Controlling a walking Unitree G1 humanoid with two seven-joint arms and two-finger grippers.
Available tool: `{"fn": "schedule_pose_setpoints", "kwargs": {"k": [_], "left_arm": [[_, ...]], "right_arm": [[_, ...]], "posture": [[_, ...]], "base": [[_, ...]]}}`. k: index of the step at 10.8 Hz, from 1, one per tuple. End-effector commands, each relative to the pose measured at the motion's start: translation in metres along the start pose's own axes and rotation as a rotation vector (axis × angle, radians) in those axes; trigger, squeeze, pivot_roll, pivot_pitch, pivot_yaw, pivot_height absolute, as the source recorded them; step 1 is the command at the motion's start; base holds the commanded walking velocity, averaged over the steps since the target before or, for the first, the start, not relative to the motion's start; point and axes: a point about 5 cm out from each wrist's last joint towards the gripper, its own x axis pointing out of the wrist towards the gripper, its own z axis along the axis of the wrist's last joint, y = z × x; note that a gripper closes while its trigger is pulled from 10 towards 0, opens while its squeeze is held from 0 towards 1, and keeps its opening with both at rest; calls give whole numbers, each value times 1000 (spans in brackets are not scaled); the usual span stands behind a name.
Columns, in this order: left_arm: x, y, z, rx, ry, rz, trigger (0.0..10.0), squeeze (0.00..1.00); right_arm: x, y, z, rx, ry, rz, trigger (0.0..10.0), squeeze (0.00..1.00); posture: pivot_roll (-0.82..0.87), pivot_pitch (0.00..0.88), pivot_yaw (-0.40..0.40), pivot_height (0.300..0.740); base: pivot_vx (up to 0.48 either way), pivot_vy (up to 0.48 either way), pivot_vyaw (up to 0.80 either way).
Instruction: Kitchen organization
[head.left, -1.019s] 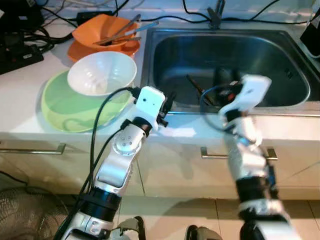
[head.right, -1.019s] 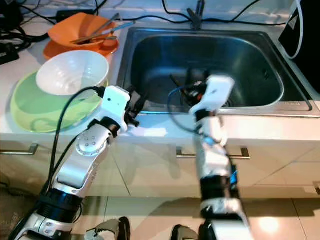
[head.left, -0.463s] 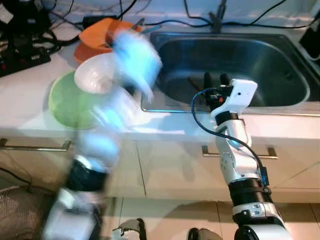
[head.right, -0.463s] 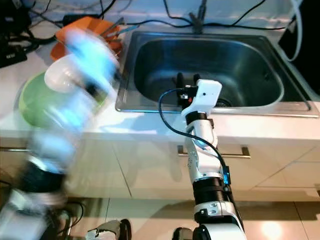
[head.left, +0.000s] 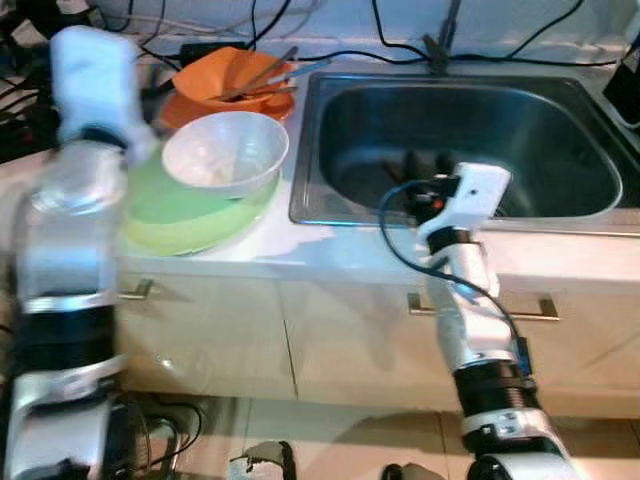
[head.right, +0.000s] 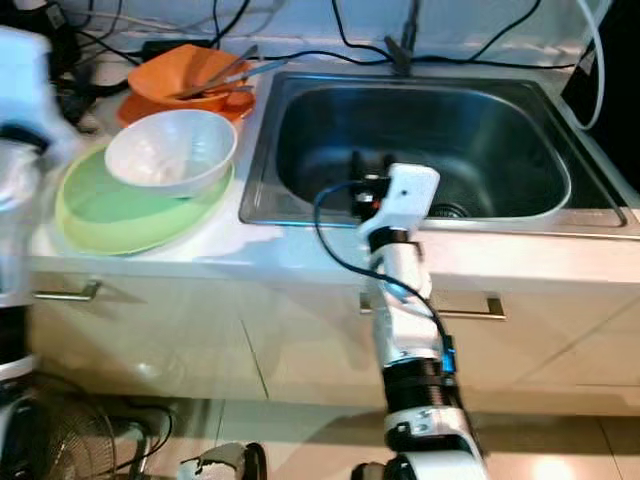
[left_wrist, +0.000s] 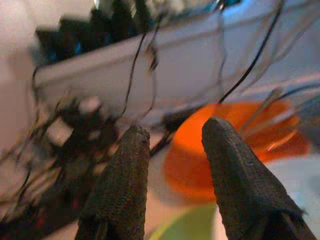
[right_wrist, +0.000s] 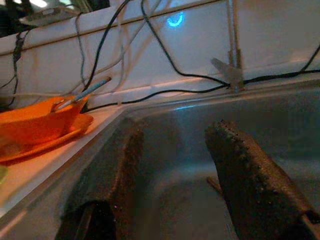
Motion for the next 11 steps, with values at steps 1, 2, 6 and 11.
{"fn": "schedule_pose_setpoints", "kwargs": {"k": [1,2,6,11], "left_arm": [[-3,6,-6,-4,54,18,10000,0],[-5,10,-10,-29,100,37,10000,0],[-16,5,-35,-265,238,-131,10000,0],[-22,0,-46,-327,319,-195,10000,0]], "right_arm": [[-2,-1,-4,1,19,-4,10000,0],[-1,-1,-4,3,21,-1,10000,0],[-3,0,-6,7,29,3,10000,0],[-3,0,-7,12,29,-11,10000,0]], "posture": [[145,38,42,740],[145,41,41,740],[147,62,41,740],[143,73,52,740]], "base": [[0,0,0],[0,0,0],[0,0,0],[0,0,0]]}}
